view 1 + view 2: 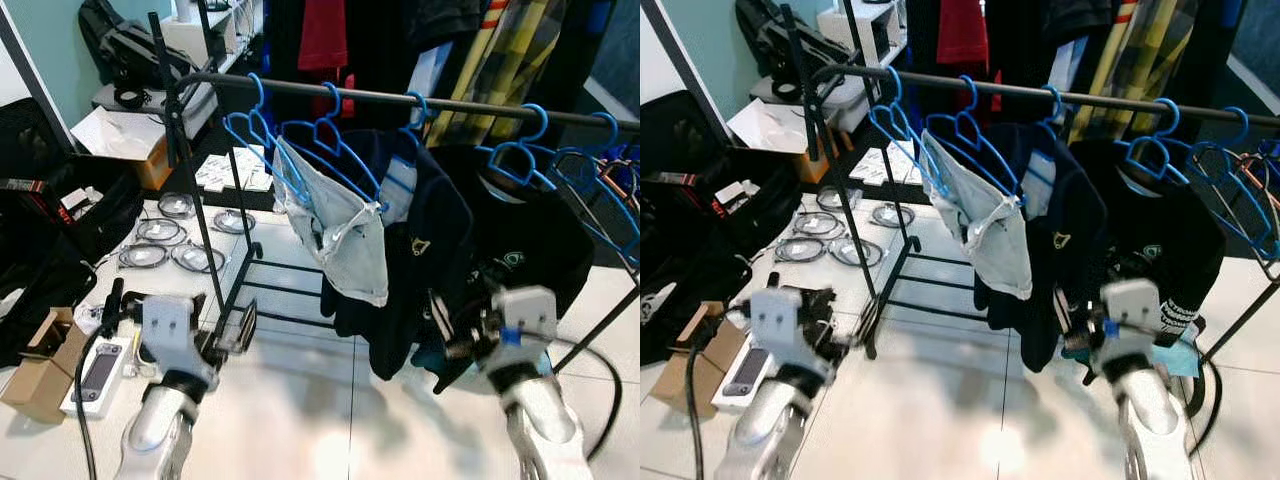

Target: Hang hanger

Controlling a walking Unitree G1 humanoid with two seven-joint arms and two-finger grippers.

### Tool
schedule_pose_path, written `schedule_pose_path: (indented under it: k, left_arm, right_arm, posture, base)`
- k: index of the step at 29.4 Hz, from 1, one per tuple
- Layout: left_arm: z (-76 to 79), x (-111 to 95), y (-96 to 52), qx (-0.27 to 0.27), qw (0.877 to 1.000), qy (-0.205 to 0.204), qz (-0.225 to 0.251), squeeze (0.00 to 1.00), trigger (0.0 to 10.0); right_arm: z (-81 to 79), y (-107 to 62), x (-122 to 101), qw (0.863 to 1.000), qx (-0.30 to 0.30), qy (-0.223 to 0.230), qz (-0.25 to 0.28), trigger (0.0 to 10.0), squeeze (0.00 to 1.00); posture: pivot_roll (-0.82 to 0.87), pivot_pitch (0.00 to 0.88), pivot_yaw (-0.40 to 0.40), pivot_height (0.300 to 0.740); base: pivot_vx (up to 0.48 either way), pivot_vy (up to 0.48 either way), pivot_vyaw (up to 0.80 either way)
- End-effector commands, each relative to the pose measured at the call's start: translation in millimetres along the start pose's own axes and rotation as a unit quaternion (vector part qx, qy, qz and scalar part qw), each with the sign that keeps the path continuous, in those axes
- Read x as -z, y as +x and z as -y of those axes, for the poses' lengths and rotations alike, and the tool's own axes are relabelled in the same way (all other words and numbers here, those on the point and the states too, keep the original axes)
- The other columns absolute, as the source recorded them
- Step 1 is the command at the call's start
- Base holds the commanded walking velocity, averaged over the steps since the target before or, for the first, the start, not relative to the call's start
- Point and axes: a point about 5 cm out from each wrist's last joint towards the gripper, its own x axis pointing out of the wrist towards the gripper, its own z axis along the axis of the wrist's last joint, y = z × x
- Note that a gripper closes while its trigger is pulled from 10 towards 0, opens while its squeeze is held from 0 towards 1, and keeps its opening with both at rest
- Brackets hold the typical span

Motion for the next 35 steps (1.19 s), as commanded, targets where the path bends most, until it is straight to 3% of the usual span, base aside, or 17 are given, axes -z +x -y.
schedule_pose_path:
  k: [1, 5, 10, 21, 28, 35]
  left_arm:
    - [-1.3, 4, -0.1, -0.003, 1.0, -0.014, -0.015, 0.0, 10.0]
    - [0.5, 2, 2.1, 0.005, 1.0, -0.015, -0.012, 0.0, 10.0]
    - [2.8, 1, 0.8, 0.015, 0.999, -0.023, -0.021, 0.0, 10.0]
    - [1.9, 2, 1.1, 0.015, 0.999, -0.035, -0.028, 0.0, 10.0]
    - [0.4, 3, 2.8, 0.019, 0.999, -0.039, -0.032, 0.0, 10.0]
    - [-13.8, 9, 2.9, -0.008, 0.998, -0.041, -0.047, 0.0, 10.0]
  right_arm:
    - [-3.8, 5.0, -1, 0.999, -0.018, 0.027, -0.004, 10.0, 0.0]
    - [-8.5, 10.9, -7, 0.999, -0.032, 0.039, 0.007, 10.0, 0.0]
    - [-26.2, 13.8, -12, 0.996, -0.063, 0.07, 0.008, 10.0, 0.0]
    - [-26.4, 19.0, -19, 0.993, -0.078, 0.093, 0.015, 10.0, 0.0]
    - [-21.7, 34.1, -41, 0.986, -0.143, 0.087, 0.029, 10.0, 0.0]
    - [-23.6, 41.1, -53, 0.978, -0.193, 0.081, 0.023, 10.0, 0.0]
  posture:
    - [-0.06, 0.119, -0.012, 0.74]
    - [-0.06, 0.119, -0.013, 0.74]
    - [-0.05, 0.124, -0.007, 0.74]
    - [-0.06, 0.125, -0.007, 0.74]
    - [-0.06, 0.121, -0.011, 0.74]
    - [-0.07, 0.118, -0.006, 0.74]
  base:
    - [0.292, 0.0, 0.0]
    - [0.318, 0.0, 0.0]
    - [0.353, 0.0, 0.0]
    - [0.352, 0.0, 0.0]
    - [0.352, 0.0, 0.0]
    - [0.303, 0.0, 0.0]
